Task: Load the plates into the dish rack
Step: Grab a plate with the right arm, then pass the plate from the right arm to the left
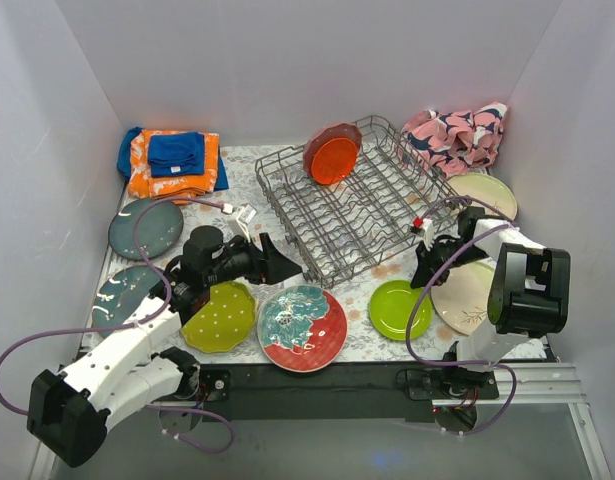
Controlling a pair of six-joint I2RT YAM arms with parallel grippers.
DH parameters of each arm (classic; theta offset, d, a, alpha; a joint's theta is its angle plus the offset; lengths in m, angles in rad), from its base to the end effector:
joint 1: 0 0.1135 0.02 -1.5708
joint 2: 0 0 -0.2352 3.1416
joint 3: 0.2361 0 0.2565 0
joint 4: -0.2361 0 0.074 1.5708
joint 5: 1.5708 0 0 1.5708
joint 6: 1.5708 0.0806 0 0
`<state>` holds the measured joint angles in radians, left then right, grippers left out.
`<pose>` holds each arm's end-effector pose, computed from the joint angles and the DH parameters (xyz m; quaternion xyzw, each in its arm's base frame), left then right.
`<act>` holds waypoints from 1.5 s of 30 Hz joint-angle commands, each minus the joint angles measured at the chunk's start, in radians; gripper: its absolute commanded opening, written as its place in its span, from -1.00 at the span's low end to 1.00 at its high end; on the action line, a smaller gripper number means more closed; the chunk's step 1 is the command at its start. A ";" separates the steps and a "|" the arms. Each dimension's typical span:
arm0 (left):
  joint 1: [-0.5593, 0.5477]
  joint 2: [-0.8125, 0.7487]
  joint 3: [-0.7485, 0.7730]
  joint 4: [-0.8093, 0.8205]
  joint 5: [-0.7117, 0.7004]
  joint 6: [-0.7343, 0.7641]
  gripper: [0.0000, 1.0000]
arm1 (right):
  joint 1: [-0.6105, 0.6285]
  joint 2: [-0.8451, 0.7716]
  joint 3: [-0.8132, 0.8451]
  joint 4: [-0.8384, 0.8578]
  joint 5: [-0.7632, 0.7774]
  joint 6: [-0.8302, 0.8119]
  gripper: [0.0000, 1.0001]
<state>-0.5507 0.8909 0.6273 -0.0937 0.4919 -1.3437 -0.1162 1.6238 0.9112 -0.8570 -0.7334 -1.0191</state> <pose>0.2054 -0.1708 0.2386 -0.1796 0.7886 -0.5658 0.1606 0.2650 0.0234 0.0968 -0.4075 0.8399 0.3020 0.1932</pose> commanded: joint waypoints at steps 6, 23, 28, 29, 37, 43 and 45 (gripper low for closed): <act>0.006 0.080 0.080 0.026 0.123 -0.020 0.35 | 0.000 -0.085 0.089 -0.108 -0.041 -0.012 -0.97; -0.055 0.246 0.147 0.075 0.140 -0.045 0.34 | 0.001 -0.217 0.195 -0.273 -0.179 0.025 -0.97; -0.120 0.312 0.190 0.086 0.093 -0.046 0.33 | 0.013 -0.219 0.273 -0.332 -0.256 0.033 -0.97; -0.132 0.339 0.199 0.086 0.071 -0.046 0.33 | 0.022 -0.216 0.288 -0.347 -0.268 0.036 -0.97; -0.258 0.509 0.325 0.084 -0.030 -0.052 0.33 | 0.061 -0.171 0.385 -0.364 -0.379 0.091 -0.97; -0.302 0.597 0.390 0.075 -0.064 -0.043 0.15 | 0.075 -0.137 0.405 -0.370 -0.443 0.096 -0.97; -0.307 0.608 0.403 0.074 -0.067 -0.038 0.00 | 0.076 -0.133 0.403 -0.370 -0.448 0.093 -0.97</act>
<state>-0.8444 1.4918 0.9798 -0.0212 0.4641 -1.3987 -0.0475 1.4837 1.2831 -1.1893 -1.0885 -0.9413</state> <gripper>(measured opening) 0.570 0.033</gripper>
